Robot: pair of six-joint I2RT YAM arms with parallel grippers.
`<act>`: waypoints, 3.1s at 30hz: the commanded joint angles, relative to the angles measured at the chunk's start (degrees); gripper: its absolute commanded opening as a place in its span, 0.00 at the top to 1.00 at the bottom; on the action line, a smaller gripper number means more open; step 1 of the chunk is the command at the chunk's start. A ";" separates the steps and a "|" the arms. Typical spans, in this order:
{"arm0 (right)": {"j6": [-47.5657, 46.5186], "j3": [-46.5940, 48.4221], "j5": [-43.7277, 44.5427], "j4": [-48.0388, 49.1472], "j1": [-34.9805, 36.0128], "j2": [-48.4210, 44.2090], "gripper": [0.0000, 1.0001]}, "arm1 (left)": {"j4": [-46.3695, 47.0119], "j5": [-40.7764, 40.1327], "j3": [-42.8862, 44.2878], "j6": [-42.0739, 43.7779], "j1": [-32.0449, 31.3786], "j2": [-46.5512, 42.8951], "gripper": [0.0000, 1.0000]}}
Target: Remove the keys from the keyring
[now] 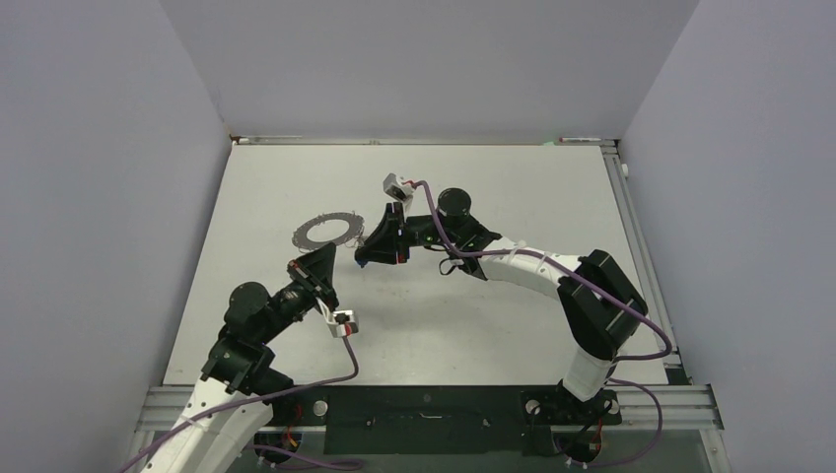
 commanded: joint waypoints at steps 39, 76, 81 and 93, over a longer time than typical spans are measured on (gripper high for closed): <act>-20.86 7.83 -4.59 -26.55 -0.06 -4.11 0.95 | -34.35 10.46 18.80 -46.27 0.01 10.18 0.44; -53.62 22.91 -8.02 -66.01 9.44 -2.16 0.95 | -60.17 40.74 29.25 -11.63 11.95 20.89 0.54; -54.19 24.00 -8.11 -67.12 10.14 -1.68 0.95 | -57.20 40.10 27.45 -14.30 10.37 20.21 0.59; -55.44 25.29 -8.35 -69.17 10.98 -1.31 0.95 | -55.83 39.74 26.35 -16.53 9.06 20.46 0.82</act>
